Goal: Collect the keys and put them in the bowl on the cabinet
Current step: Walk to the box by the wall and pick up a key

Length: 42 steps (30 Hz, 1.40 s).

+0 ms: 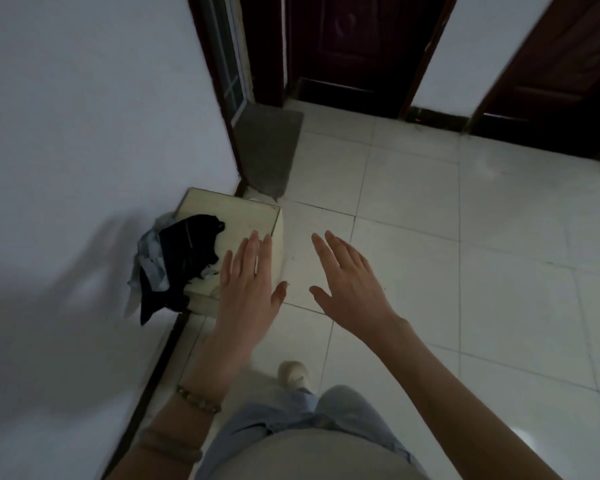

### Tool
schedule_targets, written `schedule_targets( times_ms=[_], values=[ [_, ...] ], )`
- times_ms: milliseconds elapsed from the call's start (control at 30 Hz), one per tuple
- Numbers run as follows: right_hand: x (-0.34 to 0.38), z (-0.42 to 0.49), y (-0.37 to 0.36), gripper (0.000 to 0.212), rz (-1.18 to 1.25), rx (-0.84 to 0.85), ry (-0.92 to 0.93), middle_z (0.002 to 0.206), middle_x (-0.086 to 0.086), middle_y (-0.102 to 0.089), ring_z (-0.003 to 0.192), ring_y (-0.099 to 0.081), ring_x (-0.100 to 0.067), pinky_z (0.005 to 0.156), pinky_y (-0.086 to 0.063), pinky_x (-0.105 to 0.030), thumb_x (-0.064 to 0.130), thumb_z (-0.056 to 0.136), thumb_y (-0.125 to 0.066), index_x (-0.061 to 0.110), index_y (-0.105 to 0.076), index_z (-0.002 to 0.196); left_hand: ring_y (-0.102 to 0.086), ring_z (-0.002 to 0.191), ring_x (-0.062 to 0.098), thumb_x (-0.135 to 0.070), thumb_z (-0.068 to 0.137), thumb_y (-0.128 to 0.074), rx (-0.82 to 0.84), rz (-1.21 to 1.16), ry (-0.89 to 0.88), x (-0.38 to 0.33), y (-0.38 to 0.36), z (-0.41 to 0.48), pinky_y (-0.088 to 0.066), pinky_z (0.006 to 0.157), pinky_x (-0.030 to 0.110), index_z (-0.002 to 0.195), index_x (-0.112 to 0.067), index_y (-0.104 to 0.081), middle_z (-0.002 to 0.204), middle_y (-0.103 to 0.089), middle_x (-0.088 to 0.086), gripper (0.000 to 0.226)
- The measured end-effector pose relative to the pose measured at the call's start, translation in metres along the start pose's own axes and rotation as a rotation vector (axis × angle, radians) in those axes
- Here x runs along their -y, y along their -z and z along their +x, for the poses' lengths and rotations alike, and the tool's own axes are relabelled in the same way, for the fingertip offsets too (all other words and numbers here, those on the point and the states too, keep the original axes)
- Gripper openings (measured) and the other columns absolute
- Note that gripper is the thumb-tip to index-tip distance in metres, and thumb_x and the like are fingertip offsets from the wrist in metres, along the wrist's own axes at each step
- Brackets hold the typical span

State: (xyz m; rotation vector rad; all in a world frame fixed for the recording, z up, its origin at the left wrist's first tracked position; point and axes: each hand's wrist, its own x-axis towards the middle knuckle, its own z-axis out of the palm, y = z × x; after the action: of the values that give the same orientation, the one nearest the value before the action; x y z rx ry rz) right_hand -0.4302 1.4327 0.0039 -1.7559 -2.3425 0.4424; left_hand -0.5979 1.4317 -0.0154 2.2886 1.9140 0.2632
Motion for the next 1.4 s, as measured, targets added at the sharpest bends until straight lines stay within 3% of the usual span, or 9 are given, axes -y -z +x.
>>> schedule_targets(
  times_ms=[167, 400, 633, 867, 1100, 1400],
  values=[
    [-0.016, 0.068, 0.006, 0.079, -0.006, 0.05, 0.103, 0.153, -0.016, -0.021, 0.139, -0.022, -0.031, 0.113, -0.017, -0.039, 0.027, 0.085, -0.062, 0.014, -0.011, 0.144, -0.02, 0.139, 0.032, -0.032, 0.084, -0.063, -0.024, -0.031, 0.087, 0.018, -0.004, 0.049, -0.013, 0.113, 0.048, 0.144, -0.007, -0.017, 0.153, -0.021, 0.017, 0.079],
    [-0.043, 0.164, -0.004, 0.077, 0.019, 0.199, 0.342, 0.152, -0.019, -0.022, 0.139, -0.022, -0.031, 0.113, -0.018, -0.039, 0.021, 0.084, -0.062, 0.012, -0.014, 0.144, -0.036, 0.13, 0.04, -0.032, 0.086, -0.061, -0.073, -0.039, 0.268, 0.032, -0.035, 0.093, -0.031, 0.105, 0.058, 0.139, 0.001, -0.031, 0.143, -0.037, 0.026, 0.068],
    [-0.085, 0.263, -0.012, 0.071, 0.028, 0.371, 0.626, 0.154, -0.019, -0.014, 0.141, -0.016, -0.03, 0.114, -0.016, -0.041, 0.019, 0.088, -0.058, 0.011, -0.014, 0.144, -0.032, 0.133, 0.042, -0.026, 0.084, -0.065, -0.071, -0.088, 0.516, 0.02, -0.064, 0.16, -0.024, 0.108, 0.059, 0.139, 0.002, -0.03, 0.144, -0.034, 0.026, 0.071],
    [-0.097, 0.344, -0.027, 0.07, -0.002, 0.499, 0.927, 0.15, -0.023, -0.024, 0.137, -0.026, -0.036, 0.111, -0.024, -0.046, 0.014, 0.084, -0.063, 0.007, -0.024, 0.141, -0.03, 0.134, 0.042, -0.025, 0.085, -0.064, -0.076, -0.101, 0.822, 0.022, -0.087, 0.188, -0.023, 0.11, 0.056, 0.138, 0.004, -0.031, 0.145, -0.031, 0.027, 0.068],
    [-0.081, 0.356, -0.074, 0.066, 0.038, 0.607, 1.084, 0.148, -0.022, -0.028, 0.135, -0.031, -0.037, 0.108, -0.028, -0.045, 0.011, 0.082, -0.064, 0.005, -0.03, 0.139, -0.031, 0.135, 0.037, -0.03, 0.087, -0.06, -0.093, -0.111, 1.06, 0.022, -0.125, 0.17, -0.02, 0.111, 0.052, 0.139, 0.001, -0.029, 0.146, -0.033, 0.024, 0.068],
    [-0.102, 0.368, -0.202, 0.059, 0.043, 0.685, 1.073, 0.148, -0.021, -0.031, 0.134, -0.032, -0.036, 0.106, -0.032, -0.044, 0.011, 0.085, -0.061, 0.007, -0.035, 0.138, -0.016, 0.141, 0.031, -0.033, 0.092, -0.05, -0.037, -0.169, 1.11, 0.05, -0.235, 0.165, -0.01, 0.115, 0.048, 0.144, -0.003, -0.016, 0.152, -0.021, 0.019, 0.069]
  ],
)
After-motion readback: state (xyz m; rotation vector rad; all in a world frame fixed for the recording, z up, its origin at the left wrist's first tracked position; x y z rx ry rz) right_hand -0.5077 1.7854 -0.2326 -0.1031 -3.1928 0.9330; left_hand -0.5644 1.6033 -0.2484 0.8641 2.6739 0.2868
